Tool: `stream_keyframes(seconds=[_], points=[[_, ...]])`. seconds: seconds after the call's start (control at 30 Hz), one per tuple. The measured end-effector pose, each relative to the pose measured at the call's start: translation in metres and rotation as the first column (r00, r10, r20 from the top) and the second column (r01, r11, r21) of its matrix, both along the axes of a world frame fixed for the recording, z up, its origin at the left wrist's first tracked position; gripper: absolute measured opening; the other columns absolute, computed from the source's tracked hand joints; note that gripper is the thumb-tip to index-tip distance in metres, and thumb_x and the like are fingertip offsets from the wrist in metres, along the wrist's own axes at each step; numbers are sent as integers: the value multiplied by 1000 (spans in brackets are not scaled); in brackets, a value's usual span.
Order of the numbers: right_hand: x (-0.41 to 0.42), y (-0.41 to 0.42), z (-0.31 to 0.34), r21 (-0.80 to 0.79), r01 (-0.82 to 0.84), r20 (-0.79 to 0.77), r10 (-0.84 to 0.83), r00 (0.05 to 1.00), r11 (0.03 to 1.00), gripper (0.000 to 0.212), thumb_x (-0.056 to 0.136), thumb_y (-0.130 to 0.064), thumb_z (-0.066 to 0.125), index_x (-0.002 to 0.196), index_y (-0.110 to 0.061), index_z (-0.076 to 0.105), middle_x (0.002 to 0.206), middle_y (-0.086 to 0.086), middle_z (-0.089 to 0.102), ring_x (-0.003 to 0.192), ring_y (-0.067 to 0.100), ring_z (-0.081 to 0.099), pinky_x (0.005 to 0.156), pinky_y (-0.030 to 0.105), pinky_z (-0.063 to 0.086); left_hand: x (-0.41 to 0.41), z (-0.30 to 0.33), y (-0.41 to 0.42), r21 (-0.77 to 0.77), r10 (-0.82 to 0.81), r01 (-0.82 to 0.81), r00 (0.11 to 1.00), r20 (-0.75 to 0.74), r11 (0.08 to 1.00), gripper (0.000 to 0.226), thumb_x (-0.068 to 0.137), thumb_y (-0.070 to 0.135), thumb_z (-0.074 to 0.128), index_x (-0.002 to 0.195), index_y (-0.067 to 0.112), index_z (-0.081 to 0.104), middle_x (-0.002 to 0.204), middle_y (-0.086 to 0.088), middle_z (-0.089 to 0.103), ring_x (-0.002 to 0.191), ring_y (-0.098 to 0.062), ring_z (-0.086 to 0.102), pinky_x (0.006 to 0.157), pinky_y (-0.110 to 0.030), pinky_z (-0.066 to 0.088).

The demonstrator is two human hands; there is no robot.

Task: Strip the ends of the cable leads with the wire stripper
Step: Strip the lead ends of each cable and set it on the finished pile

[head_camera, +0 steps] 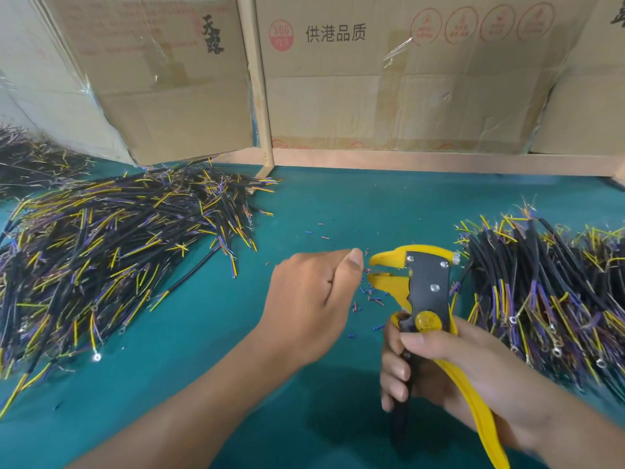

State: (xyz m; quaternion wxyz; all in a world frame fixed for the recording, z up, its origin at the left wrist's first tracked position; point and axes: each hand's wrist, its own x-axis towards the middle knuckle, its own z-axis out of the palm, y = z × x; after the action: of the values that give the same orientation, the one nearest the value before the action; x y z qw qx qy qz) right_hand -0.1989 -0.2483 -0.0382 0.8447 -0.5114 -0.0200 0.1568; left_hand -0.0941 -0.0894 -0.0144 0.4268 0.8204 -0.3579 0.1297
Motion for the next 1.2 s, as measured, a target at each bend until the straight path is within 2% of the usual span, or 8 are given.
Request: stream_keyframes(seconds=[0.13, 0.33, 0.57, 0.67, 0.8, 0.93, 1.07, 1.2], points=[[-2, 6, 0, -1, -31, 48, 31, 998, 1000, 23, 86, -19, 70, 88, -2, 55, 74, 16, 50, 69, 31, 53, 74, 48, 52, -2, 0, -2, -27, -16, 16, 1000, -5, 1000, 39, 96, 45, 25, 59, 35, 32, 52, 10, 38, 50, -14, 25, 51, -31, 17], [-3, 8, 3, -7, 13, 69, -12, 998, 1000, 18, 85, -19, 67, 81, -5, 56, 72, 16, 48, 68, 31, 53, 72, 45, 52, -5, 0, -4, -33, -3, 3, 1000, -5, 999, 43, 97, 44, 27, 58, 27, 19, 52, 3, 29, 52, -18, 21, 51, -35, 16], [-3, 5, 4, -52, 23, 77, -19, 997, 998, 21, 86, -23, 68, 80, -5, 59, 72, 17, 49, 66, 30, 52, 71, 46, 51, -6, 1, -4, 3, 20, -19, 1000, -16, 1000, 45, 97, 43, 29, 56, 27, 19, 51, 2, 30, 53, -20, 22, 52, -36, 15], [-4, 4, 3, -43, 13, 63, -10, 998, 999, 26, 85, -27, 72, 81, -4, 60, 71, 17, 50, 65, 31, 52, 70, 47, 51, -5, 1, -4, 14, 23, -23, 999, -25, 1000, 45, 98, 37, 32, 56, 26, 19, 51, 2, 30, 53, -21, 21, 52, -36, 16], [-5, 2, 3, 19, -18, 31, 18, 999, 1000, 39, 82, -37, 80, 82, -3, 60, 69, 16, 47, 62, 29, 50, 68, 46, 51, -5, 2, -4, 27, 16, -15, 999, -31, 1000, 44, 98, 36, 32, 57, 24, 19, 52, 1, 26, 54, -21, 21, 52, -37, 16], [-6, 3, 4, 21, -23, -5, 23, 1000, 1000, 46, 80, -45, 81, 79, -4, 60, 65, 12, 43, 56, 26, 45, 62, 44, 48, -5, 2, -3, 42, 7, -5, 999, -48, 999, 44, 98, 36, 31, 58, 22, 20, 51, 1, 28, 54, -21, 21, 52, -38, 16], [-7, 1, 5, 32, -15, -54, 16, 998, 999, 52, 79, -51, 81, 78, -4, 59, 62, 9, 38, 51, 23, 40, 56, 40, 44, -4, 2, -3, 92, -3, 7, 999, -41, 996, 47, 99, 42, 28, 58, 20, 22, 52, 1, 31, 55, -22, 23, 53, -37, 17], [-8, 3, 8, 53, 6, -94, -1, 996, 999, 56, 73, -57, 83, 73, -7, 57, 57, 4, 33, 45, 17, 33, 48, 31, 39, 0, 1, 0, 122, -13, 17, 999, -39, 992, 53, 100, 51, 23, 56, 21, 21, 49, 4, 35, 54, -21, 22, 52, -35, 17]])
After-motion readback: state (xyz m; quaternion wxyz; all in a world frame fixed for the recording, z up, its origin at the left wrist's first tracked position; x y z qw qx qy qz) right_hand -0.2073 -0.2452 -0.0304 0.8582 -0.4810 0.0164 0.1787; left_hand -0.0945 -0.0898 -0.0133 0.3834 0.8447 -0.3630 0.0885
